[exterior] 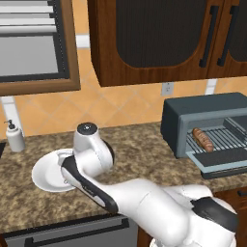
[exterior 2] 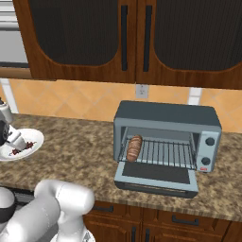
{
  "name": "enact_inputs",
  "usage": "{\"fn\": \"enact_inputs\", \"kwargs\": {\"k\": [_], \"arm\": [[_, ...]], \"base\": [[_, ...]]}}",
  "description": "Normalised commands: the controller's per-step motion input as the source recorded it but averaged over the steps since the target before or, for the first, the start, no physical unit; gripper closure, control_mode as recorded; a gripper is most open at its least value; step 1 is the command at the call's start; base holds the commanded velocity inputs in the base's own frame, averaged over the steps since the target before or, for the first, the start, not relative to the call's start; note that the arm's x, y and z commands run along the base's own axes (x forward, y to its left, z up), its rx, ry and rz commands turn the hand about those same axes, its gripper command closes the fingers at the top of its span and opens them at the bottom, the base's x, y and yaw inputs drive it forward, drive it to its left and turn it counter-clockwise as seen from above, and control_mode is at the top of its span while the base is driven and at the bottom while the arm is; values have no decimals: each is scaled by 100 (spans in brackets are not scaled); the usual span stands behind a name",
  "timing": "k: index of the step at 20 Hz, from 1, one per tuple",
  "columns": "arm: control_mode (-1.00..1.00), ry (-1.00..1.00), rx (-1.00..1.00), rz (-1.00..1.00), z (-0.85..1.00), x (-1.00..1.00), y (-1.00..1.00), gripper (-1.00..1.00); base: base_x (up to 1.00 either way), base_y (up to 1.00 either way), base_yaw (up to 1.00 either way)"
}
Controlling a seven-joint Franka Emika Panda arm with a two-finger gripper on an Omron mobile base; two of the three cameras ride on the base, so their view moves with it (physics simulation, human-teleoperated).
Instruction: Pick up the kebab skewer and baguette bread, and place them inside the toaster oven. Close the toaster oven door and start by setting the timer.
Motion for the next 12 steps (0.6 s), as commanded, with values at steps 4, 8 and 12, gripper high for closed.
{"fn": "enact_inputs", "kwargs": {"k": [4,8,12], "arm": [[-100,6,-3,0,-45,32,25,-100],[-100,11,0,0,-45,31,14,-100],[-100,11,-1,0,-20,39,38,-100]], "base": [[0,0,0],[0,0,0],[0,0,0]]}}
